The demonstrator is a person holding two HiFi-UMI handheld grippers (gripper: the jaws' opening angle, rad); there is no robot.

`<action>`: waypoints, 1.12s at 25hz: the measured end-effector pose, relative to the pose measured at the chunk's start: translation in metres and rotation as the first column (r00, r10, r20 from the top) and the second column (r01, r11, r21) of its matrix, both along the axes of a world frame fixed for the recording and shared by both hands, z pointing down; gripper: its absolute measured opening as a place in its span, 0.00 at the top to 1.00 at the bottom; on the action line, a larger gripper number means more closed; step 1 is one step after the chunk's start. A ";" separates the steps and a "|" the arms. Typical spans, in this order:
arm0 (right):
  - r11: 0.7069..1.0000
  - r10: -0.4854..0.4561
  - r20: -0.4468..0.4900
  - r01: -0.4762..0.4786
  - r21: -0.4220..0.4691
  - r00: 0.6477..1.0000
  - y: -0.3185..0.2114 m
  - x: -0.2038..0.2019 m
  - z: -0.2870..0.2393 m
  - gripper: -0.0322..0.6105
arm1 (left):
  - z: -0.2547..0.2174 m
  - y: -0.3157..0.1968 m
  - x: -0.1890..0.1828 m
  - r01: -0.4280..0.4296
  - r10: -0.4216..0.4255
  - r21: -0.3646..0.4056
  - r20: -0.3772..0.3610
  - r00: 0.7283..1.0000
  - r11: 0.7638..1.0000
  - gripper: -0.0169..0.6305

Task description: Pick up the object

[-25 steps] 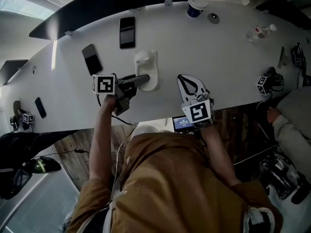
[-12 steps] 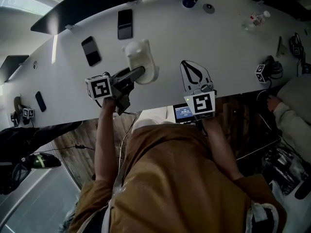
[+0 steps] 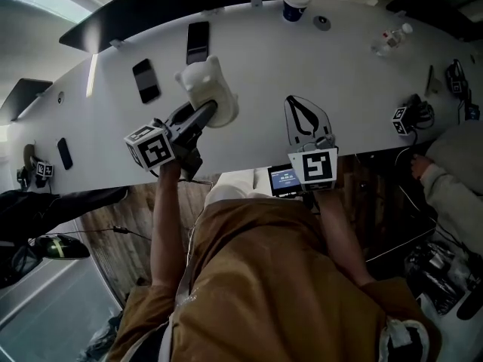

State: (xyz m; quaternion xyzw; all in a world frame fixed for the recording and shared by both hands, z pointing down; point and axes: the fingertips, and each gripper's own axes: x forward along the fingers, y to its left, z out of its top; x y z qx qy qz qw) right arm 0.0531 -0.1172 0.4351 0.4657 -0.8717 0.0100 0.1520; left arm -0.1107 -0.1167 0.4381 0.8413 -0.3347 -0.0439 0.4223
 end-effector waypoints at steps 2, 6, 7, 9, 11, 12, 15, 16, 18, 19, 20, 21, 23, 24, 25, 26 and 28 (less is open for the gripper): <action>1.000 0.004 -0.006 -0.004 0.017 1.000 0.000 0.000 -0.007 0.93 | -0.015 -0.001 -0.002 0.027 -0.027 0.065 0.002 1.000 0.998 0.70; 0.999 0.020 -0.003 -0.020 0.040 1.000 0.003 -0.002 -0.017 0.93 | -0.035 0.001 -0.010 0.080 -0.081 0.155 0.001 0.997 0.985 0.70; 0.999 0.029 0.001 -0.029 0.044 1.000 0.002 -0.004 -0.020 0.93 | -0.035 0.002 -0.015 0.091 -0.093 0.169 0.009 0.996 0.981 0.70; 0.997 0.059 0.017 -0.060 0.049 0.998 0.000 -0.007 -0.025 0.93 | -0.036 0.003 -0.024 0.101 -0.110 0.205 0.033 0.993 0.974 0.70; 0.994 0.091 0.019 -0.092 0.051 0.996 -0.001 -0.011 -0.028 0.93 | -0.042 0.005 -0.032 0.106 -0.125 0.247 0.066 0.990 0.963 0.70; 0.993 0.104 0.016 -0.104 0.051 0.995 -0.002 -0.013 -0.029 0.93 | -0.046 0.006 -0.036 0.109 -0.135 0.269 0.082 0.987 0.957 0.70; 0.990 0.128 0.023 -0.129 0.054 0.991 -0.006 -0.024 -0.033 0.93 | -0.061 0.004 -0.050 0.128 -0.171 0.332 0.104 0.980 0.935 0.70; 0.990 0.131 0.026 -0.132 0.056 0.991 -0.007 -0.028 -0.034 0.93 | -0.067 0.003 -0.053 0.135 -0.182 0.353 0.106 0.977 0.926 0.71; 0.989 0.128 0.026 -0.129 0.065 0.991 -0.009 -0.035 -0.039 0.93 | -0.077 0.001 -0.061 0.149 -0.201 0.381 0.102 0.974 0.912 0.71; 0.989 0.126 0.027 -0.127 0.070 0.992 -0.011 -0.039 -0.041 0.93 | -0.077 0.001 -0.065 0.157 -0.210 0.387 0.099 0.973 0.909 0.71; 0.989 0.122 0.027 -0.124 0.074 0.992 -0.012 -0.042 -0.044 0.93 | -0.076 0.002 -0.069 0.166 -0.220 0.392 0.097 0.971 0.905 0.71; 0.990 0.118 0.027 -0.120 0.080 0.993 -0.013 -0.046 -0.047 0.93 | -0.075 0.002 -0.073 0.175 -0.231 0.401 0.097 0.968 0.899 0.71; 0.989 0.110 0.025 -0.112 0.093 0.994 -0.015 -0.049 -0.053 0.93 | -0.075 0.002 -0.079 0.196 -0.265 0.433 0.105 0.958 0.880 0.71; 0.989 0.108 0.023 -0.110 0.099 0.994 -0.016 -0.049 -0.054 0.93 | -0.076 0.003 -0.080 0.203 -0.283 0.455 0.114 0.952 0.867 0.71; 0.988 0.108 0.025 -0.110 0.104 0.994 -0.016 -0.049 -0.055 0.93 | -0.078 0.004 -0.081 0.208 -0.301 0.478 0.126 0.945 0.853 0.71; 0.988 0.107 0.030 -0.109 0.108 0.994 -0.016 -0.048 -0.055 0.93 | -0.079 0.005 -0.082 0.211 -0.319 0.502 0.139 0.937 0.839 0.71; 0.987 0.107 0.036 -0.110 0.113 0.994 -0.016 -0.047 -0.054 0.93 | -0.082 0.008 -0.084 0.219 -0.362 0.551 0.164 0.918 0.805 0.71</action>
